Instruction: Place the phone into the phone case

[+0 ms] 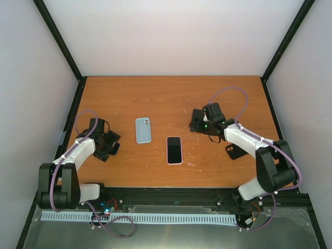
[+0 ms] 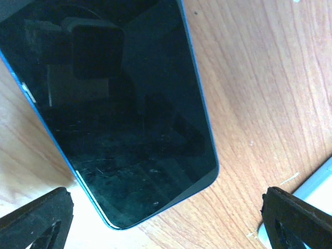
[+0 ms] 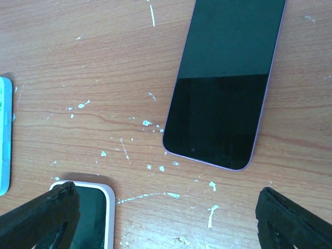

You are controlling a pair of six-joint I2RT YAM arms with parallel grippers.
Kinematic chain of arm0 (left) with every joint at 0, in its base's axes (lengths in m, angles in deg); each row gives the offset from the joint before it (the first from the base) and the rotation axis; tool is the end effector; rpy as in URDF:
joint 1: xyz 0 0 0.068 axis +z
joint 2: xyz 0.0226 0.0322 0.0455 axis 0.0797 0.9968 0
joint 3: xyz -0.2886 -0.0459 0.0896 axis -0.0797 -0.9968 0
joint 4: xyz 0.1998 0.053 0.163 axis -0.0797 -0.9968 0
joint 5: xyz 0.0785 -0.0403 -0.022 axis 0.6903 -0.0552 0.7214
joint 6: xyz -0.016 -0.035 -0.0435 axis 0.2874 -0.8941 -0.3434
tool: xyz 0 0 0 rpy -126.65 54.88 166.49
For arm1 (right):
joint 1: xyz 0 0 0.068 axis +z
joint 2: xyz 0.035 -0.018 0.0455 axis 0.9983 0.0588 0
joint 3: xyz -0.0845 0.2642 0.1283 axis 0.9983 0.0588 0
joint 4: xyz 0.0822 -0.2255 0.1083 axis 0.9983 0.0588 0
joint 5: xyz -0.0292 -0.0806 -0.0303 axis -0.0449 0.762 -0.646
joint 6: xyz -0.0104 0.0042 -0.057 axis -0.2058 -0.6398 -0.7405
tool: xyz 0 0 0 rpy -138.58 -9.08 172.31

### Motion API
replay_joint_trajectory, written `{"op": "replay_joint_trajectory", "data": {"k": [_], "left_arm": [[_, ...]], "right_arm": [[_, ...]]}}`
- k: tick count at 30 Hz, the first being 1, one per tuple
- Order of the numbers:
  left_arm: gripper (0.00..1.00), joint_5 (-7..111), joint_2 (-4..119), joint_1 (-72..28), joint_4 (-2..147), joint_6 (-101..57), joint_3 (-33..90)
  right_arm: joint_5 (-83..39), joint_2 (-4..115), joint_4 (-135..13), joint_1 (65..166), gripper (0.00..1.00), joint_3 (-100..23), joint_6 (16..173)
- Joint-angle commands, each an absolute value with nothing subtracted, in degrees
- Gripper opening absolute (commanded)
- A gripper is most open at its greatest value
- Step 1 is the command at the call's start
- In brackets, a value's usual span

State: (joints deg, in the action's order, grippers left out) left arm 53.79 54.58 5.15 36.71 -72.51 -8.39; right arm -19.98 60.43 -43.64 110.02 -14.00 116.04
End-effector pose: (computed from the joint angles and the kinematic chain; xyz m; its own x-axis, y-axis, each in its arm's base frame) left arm 0.2015 -0.0027 0.1889 -0.4646 -0.8831 -0.0654 -0.8178 0.4563 -0.3508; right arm 0.2793 0.1255 0.2270 -0.8562 0.1465 -0.4954 -0.0501 0.9309 0.3619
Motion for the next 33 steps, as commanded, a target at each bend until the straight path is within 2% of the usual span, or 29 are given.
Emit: {"op": "replay_joint_trajectory", "data": {"k": [1,8,15,20,23,33], "left_arm": [[1.0,51.2,54.1,5.5,40.2,-73.7,-9.4],[0.99,50.5,60.4,5.5,48.4,-69.3,-9.1],[1.0,46.3,69.6,5.5,57.9,-63.7,-2.0],[0.99,48.7,80.1,5.5,57.4,-58.8,10.6],[1.0,50.8,82.2,5.6,55.5,-56.1,16.4],[0.99,57.7,83.4,14.4,51.5,-45.3,19.9]], "right_arm": [[-19.8,58.2,-44.6,109.7,0.91,-12.5,116.3],[-19.6,55.6,-44.2,109.7,0.92,-11.0,117.0],[-19.0,53.3,-43.9,109.7,0.92,-10.1,116.8],[-18.9,53.4,-44.4,109.7,0.92,-9.1,117.0],[-19.2,53.5,-44.5,109.7,0.92,-8.7,116.9],[-19.9,52.4,-45.3,109.7,0.93,-7.6,116.7]]}}
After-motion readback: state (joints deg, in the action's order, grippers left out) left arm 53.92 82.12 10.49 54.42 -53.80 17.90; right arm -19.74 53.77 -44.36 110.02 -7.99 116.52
